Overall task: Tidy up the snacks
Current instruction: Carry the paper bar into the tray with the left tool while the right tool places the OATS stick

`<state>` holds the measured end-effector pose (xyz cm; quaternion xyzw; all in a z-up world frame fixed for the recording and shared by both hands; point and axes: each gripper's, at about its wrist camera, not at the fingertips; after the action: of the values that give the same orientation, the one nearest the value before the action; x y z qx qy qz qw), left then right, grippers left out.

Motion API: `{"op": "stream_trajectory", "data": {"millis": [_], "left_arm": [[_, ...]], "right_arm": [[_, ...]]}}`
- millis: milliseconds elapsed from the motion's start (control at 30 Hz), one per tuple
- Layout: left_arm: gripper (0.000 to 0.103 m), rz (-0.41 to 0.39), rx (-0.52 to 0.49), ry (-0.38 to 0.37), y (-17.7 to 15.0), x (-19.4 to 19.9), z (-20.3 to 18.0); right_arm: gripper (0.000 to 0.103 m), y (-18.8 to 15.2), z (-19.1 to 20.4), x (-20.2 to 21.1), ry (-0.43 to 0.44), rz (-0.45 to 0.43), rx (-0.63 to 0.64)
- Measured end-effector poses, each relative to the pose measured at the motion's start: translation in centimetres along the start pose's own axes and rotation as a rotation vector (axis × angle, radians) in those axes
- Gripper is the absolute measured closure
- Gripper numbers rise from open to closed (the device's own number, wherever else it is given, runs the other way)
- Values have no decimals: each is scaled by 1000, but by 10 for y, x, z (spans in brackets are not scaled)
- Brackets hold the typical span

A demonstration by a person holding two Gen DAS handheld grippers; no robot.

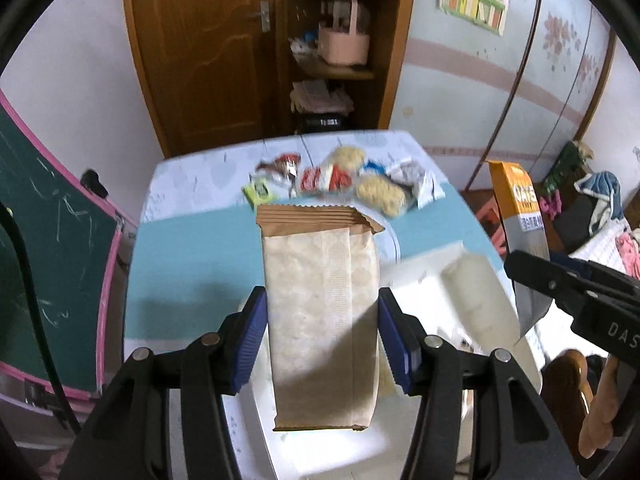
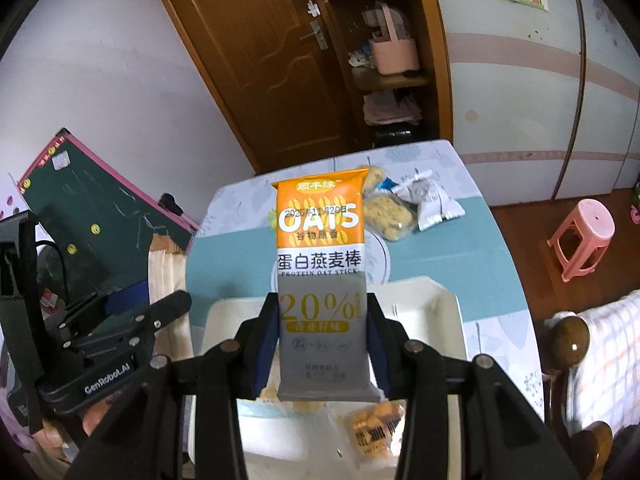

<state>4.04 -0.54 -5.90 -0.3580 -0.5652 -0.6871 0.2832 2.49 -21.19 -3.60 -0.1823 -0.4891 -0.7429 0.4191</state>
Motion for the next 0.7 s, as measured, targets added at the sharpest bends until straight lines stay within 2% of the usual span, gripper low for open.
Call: {"op": "stream_trajectory", "data": {"millis": [333, 433, 567, 600, 700], "left_arm": [[50, 183, 2, 3, -38, -49, 4], [50, 209, -4, -7, -43, -55, 1], [49, 234, -13, -27, -47, -59, -8], [44, 239, -14, -32, -48, -60, -10], [14, 250, 11, -30, -49, -61, -10]], "right_arm": [[62, -51, -32, -55, -66, 205, -85], [62, -62, -34, -63, -68, 243, -97], [61, -64, -31, -64, -77, 247, -91], [61, -64, -30, -64, -80, 245, -89], [60, -67, -29, -66, -94, 259, -87]]}}
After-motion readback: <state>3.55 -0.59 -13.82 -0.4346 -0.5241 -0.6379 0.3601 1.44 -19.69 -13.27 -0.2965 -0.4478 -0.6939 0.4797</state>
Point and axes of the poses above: each gripper's, at about its wrist camera, not at the fingertips, and x roughly against the way its jaws point, z to its left, y to its top, and after that the axes turned 12 degrees about y, right-handed
